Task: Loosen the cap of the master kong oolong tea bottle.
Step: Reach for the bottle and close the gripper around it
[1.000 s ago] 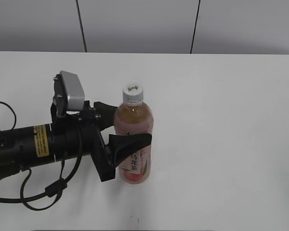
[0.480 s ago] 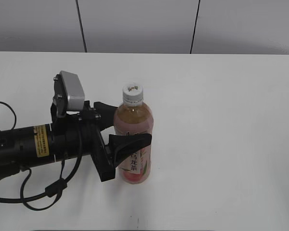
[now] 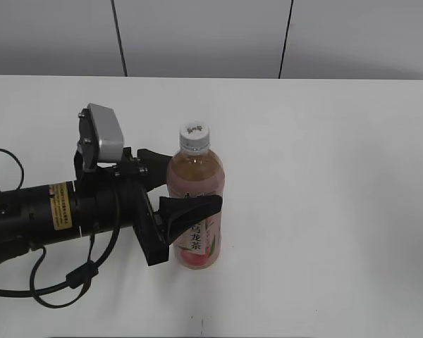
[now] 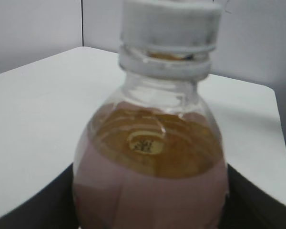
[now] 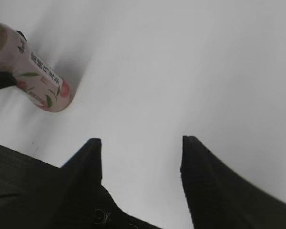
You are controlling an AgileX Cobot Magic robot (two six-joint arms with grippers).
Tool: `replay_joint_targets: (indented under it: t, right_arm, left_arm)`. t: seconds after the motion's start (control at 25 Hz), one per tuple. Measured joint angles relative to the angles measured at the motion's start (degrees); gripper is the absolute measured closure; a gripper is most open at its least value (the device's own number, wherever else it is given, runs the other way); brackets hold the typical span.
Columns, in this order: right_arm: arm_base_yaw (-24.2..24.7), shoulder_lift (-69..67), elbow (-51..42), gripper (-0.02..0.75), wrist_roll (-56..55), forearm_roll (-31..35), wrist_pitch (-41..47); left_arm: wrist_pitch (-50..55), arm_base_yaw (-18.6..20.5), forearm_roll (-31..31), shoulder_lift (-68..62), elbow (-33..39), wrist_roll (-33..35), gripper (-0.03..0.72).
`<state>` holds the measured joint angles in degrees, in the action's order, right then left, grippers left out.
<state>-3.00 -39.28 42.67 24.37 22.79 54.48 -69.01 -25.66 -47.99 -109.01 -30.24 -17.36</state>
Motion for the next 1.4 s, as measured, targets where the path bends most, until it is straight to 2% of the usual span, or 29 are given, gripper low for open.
replay_joint_targets:
  t: [0.16, 0.36, 0.6, 0.84, 1.04, 1.2, 1.4]
  right_arm:
    - [-1.28, -13.04, 9.43, 0.332, 4.28, 1.68, 0.34]
    - [-4.45, -25.42, 24.0, 0.334, 6.29, 1.2, 6.16]
    - [-13.06, -38.51, 38.83, 0.334, 6.38, 0.22, 13.31]
    - [-23.18, -48.93, 51.16, 0.334, 3.97, -2.44, 14.71]
    - [-29.46, -54.89, 56.17, 0.334, -3.89, -5.89, 14.85]
    - [-32.7, -57.1, 56.62, 0.335, -11.37, -9.49, 15.08]
    - [-37.73, -57.89, 56.62, 0.335, -18.58, -10.91, 15.27]
  left_arm:
    - [0.0, 0.0, 0.02, 0.0, 0.0, 0.0, 0.226]
    - [-0.08, 0.0, 0.08, 0.0, 0.0, 0.0, 0.226]
    - [-0.08, 0.0, 0.08, 0.0, 0.0, 0.0, 0.226]
    - [-0.08, 0.0, 0.13, 0.0, 0.0, 0.0, 0.226]
    - [-0.08, 0.0, 0.13, 0.0, 0.0, 0.0, 0.226]
    - [-0.08, 0.0, 0.13, 0.0, 0.0, 0.0, 0.226]
    - [-0.08, 0.0, 0.24, 0.0, 0.0, 0.0, 0.226]
